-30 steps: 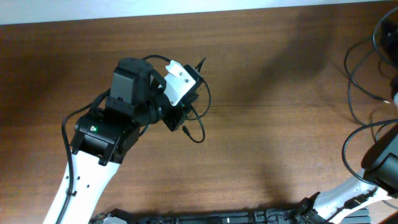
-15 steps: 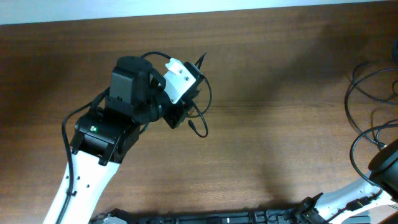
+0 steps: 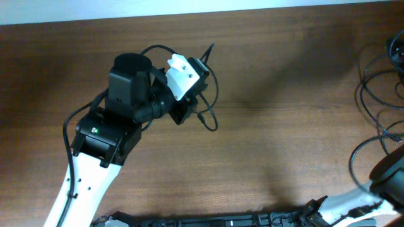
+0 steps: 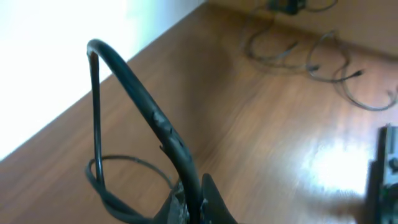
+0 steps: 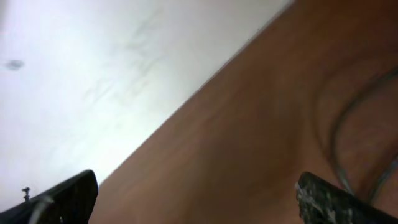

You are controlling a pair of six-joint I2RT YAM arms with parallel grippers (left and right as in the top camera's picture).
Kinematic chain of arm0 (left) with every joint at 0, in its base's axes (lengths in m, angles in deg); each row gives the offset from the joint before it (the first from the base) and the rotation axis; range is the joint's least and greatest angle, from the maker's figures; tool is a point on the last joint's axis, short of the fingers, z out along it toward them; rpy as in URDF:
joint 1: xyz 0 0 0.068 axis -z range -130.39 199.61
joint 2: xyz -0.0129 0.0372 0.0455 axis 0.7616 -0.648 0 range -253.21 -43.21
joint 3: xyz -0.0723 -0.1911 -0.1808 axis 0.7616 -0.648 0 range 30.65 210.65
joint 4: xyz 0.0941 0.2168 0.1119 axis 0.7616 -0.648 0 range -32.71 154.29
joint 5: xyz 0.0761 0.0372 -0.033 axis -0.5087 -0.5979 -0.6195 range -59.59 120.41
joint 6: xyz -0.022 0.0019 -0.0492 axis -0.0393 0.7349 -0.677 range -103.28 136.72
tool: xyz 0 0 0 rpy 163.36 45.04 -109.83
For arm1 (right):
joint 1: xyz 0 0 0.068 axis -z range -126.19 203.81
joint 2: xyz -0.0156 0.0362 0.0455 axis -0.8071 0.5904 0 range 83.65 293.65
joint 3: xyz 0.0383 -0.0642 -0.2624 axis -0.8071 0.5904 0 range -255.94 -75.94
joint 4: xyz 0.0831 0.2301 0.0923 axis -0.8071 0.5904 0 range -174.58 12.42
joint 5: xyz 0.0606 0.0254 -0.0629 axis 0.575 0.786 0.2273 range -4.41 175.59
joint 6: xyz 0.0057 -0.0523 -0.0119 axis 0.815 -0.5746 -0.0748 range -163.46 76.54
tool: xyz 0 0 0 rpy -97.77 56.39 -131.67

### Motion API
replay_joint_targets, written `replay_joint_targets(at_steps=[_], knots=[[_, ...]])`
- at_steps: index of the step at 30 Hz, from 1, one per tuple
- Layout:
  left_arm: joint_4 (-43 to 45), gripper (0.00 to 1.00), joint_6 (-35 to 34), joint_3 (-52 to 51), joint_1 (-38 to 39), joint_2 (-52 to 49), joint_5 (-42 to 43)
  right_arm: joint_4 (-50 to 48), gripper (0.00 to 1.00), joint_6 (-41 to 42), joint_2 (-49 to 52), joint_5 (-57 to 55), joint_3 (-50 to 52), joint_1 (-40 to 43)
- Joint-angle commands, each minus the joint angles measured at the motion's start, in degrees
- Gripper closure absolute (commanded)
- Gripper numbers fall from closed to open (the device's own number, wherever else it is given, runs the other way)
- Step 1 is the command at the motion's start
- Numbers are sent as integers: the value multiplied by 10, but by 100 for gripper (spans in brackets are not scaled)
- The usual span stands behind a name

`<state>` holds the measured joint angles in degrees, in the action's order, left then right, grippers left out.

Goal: Untangle cables

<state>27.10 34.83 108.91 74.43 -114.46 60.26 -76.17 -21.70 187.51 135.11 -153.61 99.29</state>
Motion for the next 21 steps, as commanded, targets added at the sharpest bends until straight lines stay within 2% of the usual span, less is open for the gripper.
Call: replay_joint_targets(at_steps=[1,4,10,17,21], knots=[[12,100,57,4,-2,-4,103,42,0,-117,-86,28,-3,-47],[19,100,95,4,-2,-13,161,85,0,-169,-135,28,-3,-96],[92,100,99,4,-2,-21,255,145,0,-224,-221,28,-3,-228],[171,100,95,4,-18,-21,274,170,1,-240,-254,29,-3,-345],[207,100,34,4,-60,-21,274,178,1,-246,-254,56,-3,-370]])
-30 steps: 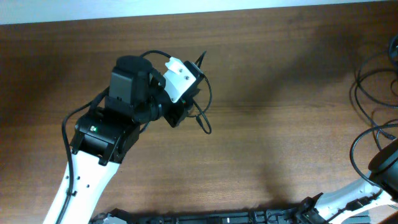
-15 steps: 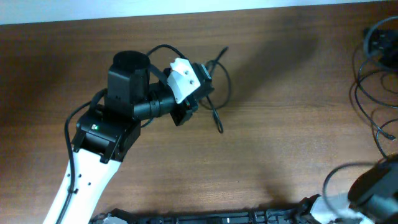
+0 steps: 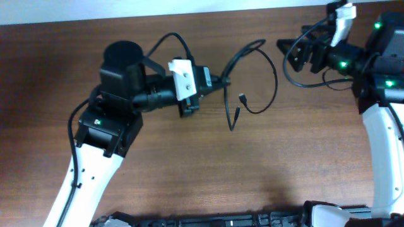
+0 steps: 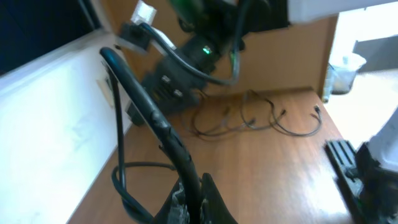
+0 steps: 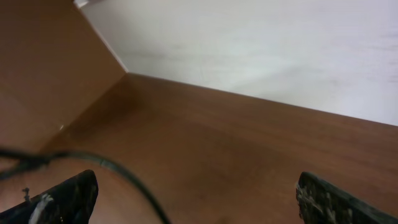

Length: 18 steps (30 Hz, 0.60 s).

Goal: Untangle cables

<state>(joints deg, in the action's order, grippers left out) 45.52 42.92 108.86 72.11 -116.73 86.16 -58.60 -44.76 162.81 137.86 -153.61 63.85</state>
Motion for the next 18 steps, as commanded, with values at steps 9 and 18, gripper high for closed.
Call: replay_joint_targets(at_steps=[9,18], knots=[[59,100,-67,5,-76,-11,188,-43,1,-60,-7,227,-3,-29],[76,100,-67,5,-14,-44,229,-50,2,-57,-6,139,-3,-86]])
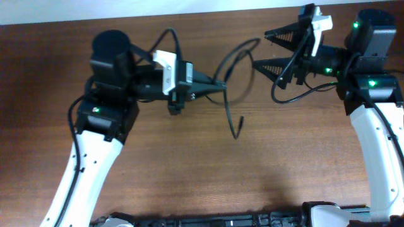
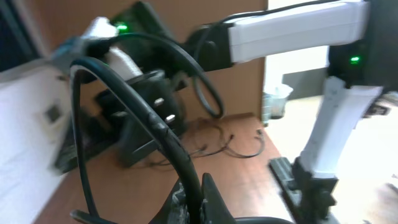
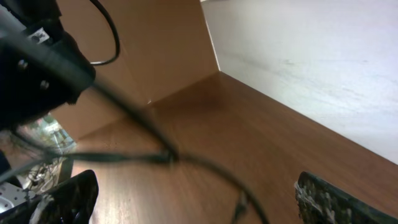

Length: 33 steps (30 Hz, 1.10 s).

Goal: Untangle cables

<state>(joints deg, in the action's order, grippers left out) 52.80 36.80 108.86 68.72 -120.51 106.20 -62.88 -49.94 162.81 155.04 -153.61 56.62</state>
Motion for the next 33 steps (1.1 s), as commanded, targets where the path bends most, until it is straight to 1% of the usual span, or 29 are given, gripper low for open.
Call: replay_joint_targets(at_steps=[1,4,8,9,11,14,18,20,27,30,33], knots=[[3,100,-6,5,26,-9,29,-12,1,-5,-6,-33,-3,-17],[3,100,-7,5,37,-10,29,-15,1,-5,-6,-78,-3,-18],[3,100,-33,5,40,-10,52,-5,1,21,-6,-250,-2,-17],[3,100,-44,5,40,-10,65,-2,1,30,-6,-300,-2,-17],[3,100,-44,5,40,-10,99,7,1,32,-6,-377,-2,-17],[2,100,-48,5,40,-10,144,16,1,68,-5,-480,-2,-17],[1,100,-85,5,40,-10,144,22,1,72,0,-544,-2,-17],[2,100,-88,5,40,-10,144,28,1,72,0,-572,-2,-16],[5,100,-102,5,40,-2,144,64,1,87,0,-734,-2,-8],[16,100,-102,5,30,-1,144,75,1,90,0,-743,-2,16],[16,100,-108,5,-6,1,144,86,1,104,0,-742,-2,40]])
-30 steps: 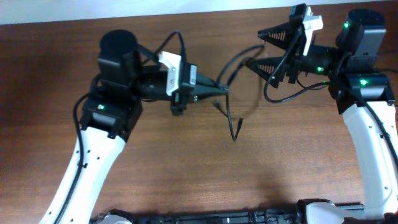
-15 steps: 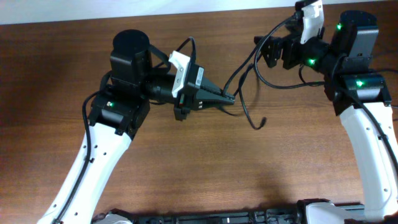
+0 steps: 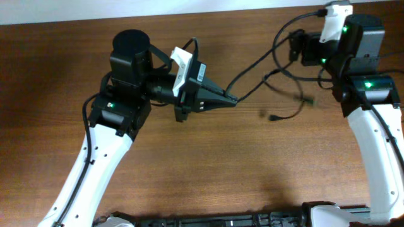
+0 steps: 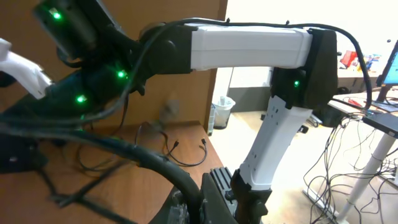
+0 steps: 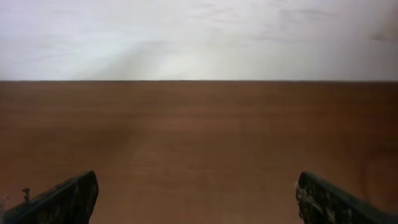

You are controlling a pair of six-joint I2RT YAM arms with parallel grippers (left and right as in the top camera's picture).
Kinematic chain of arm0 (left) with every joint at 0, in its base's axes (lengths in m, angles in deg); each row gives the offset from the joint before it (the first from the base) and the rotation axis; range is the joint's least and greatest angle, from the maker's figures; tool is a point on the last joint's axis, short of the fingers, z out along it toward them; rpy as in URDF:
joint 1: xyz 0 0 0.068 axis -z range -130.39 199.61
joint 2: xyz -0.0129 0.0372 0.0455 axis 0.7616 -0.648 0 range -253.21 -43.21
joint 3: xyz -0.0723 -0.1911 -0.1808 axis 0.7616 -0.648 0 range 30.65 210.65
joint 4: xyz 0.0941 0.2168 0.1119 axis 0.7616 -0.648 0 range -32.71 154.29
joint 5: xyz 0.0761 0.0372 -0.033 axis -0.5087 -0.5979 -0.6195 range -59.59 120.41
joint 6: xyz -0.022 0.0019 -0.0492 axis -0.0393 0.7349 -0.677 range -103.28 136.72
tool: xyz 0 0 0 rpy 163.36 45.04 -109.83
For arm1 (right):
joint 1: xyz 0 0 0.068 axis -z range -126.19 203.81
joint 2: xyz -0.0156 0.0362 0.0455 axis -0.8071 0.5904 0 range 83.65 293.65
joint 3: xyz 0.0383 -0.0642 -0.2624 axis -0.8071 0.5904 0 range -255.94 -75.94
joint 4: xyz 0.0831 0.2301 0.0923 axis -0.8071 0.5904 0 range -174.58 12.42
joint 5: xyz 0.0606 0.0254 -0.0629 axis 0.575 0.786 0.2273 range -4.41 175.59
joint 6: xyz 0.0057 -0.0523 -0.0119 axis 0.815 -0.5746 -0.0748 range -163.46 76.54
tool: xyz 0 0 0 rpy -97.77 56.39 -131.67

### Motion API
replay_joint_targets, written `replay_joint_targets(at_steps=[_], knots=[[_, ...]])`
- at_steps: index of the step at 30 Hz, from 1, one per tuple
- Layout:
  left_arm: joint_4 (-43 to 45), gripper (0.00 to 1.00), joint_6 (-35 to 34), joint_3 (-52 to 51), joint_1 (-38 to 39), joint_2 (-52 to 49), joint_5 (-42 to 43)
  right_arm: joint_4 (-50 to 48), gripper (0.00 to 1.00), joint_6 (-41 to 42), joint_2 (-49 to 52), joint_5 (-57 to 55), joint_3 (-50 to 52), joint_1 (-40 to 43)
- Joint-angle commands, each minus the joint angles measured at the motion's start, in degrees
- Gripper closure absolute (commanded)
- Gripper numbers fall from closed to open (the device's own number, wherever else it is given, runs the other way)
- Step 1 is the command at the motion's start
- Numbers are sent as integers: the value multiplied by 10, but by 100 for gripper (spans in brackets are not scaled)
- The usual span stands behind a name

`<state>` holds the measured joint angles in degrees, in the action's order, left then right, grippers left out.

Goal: Untangle cables

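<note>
A black cable [image 3: 255,63] runs taut from my left gripper [image 3: 232,99] up and to the right, towards my right gripper [image 3: 294,47]. Its loose loops and two plug ends [image 3: 273,116] hang below the right arm. The left wrist view shows the thick cable [image 4: 155,165] clamped in the left gripper [image 4: 198,208], which is shut on it. In its own view my right gripper [image 5: 199,202] stands wide open, with only bare table between its fingertips [image 5: 68,199]. Whether the cable rests on the right arm cannot be told.
The brown table [image 3: 189,170] ends at a white wall [image 5: 199,37] at the back. A black base bar [image 3: 208,221] lies along the front edge. In the left wrist view the right arm [image 4: 249,46] looms close, with thin cables [image 4: 180,152] on the table beneath it.
The right gripper has drawn back to the right and turned away from the left one. The left gripper has moved a little right and down. The cable is now pulled straight, with its ends further right.
At first the left gripper held the looped cable at the left, with the right arm low at the right edge. Then the right arm was at the back right. Later both grippers faced each other mid-table, the right open. Now the cable stretches between them.
</note>
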<state>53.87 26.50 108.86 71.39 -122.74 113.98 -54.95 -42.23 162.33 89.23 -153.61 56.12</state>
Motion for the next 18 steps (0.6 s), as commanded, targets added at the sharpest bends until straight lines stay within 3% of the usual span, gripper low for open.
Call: replay_joint_targets(at_steps=[1,11,18], knots=[[6,100,-10,5,-45,23,66,10,1,27,5,-83,-2,51],[5,100,-21,5,-132,23,66,17,1,27,5,-82,-2,64],[5,100,-21,5,-140,23,61,17,1,20,5,45,-2,64]])
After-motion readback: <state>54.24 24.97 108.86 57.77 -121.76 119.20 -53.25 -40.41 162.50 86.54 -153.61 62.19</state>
